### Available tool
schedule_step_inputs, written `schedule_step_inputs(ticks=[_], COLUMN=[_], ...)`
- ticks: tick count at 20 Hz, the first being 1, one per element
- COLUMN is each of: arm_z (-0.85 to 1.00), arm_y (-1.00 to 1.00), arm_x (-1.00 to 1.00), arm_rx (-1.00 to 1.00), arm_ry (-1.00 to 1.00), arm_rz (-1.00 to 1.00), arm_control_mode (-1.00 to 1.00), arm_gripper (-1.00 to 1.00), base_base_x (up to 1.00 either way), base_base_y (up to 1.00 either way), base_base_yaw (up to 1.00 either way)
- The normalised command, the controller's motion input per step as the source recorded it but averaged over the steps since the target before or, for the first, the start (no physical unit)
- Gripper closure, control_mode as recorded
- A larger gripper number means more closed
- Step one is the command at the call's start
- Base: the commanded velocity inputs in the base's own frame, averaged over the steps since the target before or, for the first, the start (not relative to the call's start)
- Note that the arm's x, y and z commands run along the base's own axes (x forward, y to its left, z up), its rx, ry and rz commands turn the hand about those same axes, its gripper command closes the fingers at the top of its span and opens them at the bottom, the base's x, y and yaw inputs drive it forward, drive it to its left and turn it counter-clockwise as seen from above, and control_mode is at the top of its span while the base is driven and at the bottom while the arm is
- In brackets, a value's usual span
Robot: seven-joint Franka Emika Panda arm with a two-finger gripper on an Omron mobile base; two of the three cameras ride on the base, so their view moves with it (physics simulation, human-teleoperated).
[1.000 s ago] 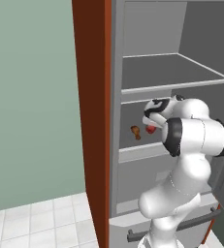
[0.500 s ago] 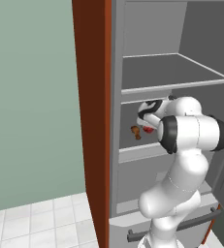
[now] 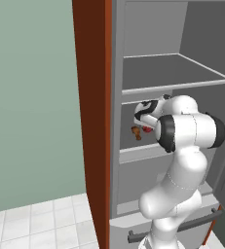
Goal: Take the cheese, chicken drumstick, and bell pepper from the fridge and place them on the plate on the dining counter to create an appetizer plate.
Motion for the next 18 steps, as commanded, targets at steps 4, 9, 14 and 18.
schedule_step_inputs(ticks=[4,9,14,18], arm_z=[0.00,0.32,0.95,0.92], arm_y=[0.00,-0.12,-0.24,-0.06], arm_x=[-0.34,-0.93,-1.00,-1.00], arm_rx=[0.00,0.02,0.07,0.04], arm_ry=[-0.01,-0.11,-0.16,0.01], arm_rz=[-0.01,-0.04,-0.06,-0.06], arm_control_mode=[-1.00,-1.00,-1.00,-1.00], arm_gripper=[1.00,1.00,1.00,1.00], base_base_x=[0.00,0.00,0.00,0.00], base_base_y=[0.00,0.00,0.00,0.00], base_base_yaw=[0.00,0.00,0.00,0.00])
